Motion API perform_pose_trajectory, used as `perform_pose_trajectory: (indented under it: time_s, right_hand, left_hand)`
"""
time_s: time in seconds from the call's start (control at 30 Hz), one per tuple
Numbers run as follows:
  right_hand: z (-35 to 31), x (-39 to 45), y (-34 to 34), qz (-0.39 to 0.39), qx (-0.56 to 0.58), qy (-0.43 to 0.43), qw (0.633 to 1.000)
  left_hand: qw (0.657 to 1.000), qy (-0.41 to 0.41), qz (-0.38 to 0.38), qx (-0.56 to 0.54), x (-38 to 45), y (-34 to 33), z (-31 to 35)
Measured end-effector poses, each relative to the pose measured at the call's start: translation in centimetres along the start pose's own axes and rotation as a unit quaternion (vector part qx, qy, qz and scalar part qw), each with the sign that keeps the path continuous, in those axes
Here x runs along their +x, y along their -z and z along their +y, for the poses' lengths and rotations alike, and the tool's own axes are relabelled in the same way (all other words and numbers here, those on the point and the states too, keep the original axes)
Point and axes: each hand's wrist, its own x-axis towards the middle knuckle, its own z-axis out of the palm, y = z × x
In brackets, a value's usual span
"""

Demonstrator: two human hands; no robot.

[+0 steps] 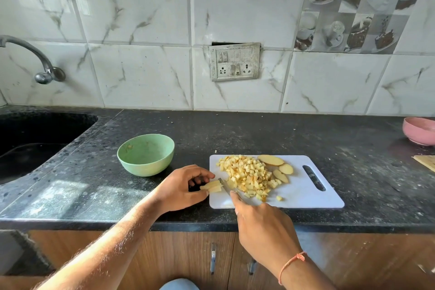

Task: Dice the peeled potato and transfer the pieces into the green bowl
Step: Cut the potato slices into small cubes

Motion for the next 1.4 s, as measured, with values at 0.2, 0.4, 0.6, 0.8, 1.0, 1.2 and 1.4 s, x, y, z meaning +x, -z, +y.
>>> perform_pose_trajectory:
  time_s: [0.2, 0.4, 0.6, 0.8, 1.0, 1.2, 1.4]
  right_hand:
    - [-0.2, -0.3, 0.6, 0.027, 0.017, -0.005, 0.999]
    - [-1.5, -0.2, 1.5, 0.025, 0.019, -0.014, 0.999]
    - [-3.5, 0.2, 1.1, -0.023, 0.004, -0.017, 1.0]
    - [-5.0, 1.6, 0.5, -0.051, -0.054, -0.03, 0.997]
    - [-5.3, 2.3, 0.2, -0.045, -0.058, -0.021, 0.997]
    - [-5.3, 1.2, 0.8, -0.046, -0.048, -0.015, 0.998]
    - [-5.6, 0.9, 0.8, -0.048, -0.048, -0.019, 0.997]
  left_hand:
    - [1.0, -0.002, 0.011, 0.014, 0.0, -0.1, 0.1]
    - [0.998, 0.045, 0.037, 0.013, 0.6, -0.4, 0.4]
    - [0.995, 0.093, 0.047, -0.007, 0.8, -0.4, 0.4]
    - [0.993, 0.105, 0.04, -0.027, 0.7, -0.3, 0.3]
    - [0.992, 0.114, 0.05, -0.024, 0.7, -0.4, 0.3]
    - [0.995, 0.09, 0.053, 0.0, 0.4, -0.5, 0.9]
    - [0.994, 0.084, 0.069, -0.008, 0.0, -0.5, 1.3]
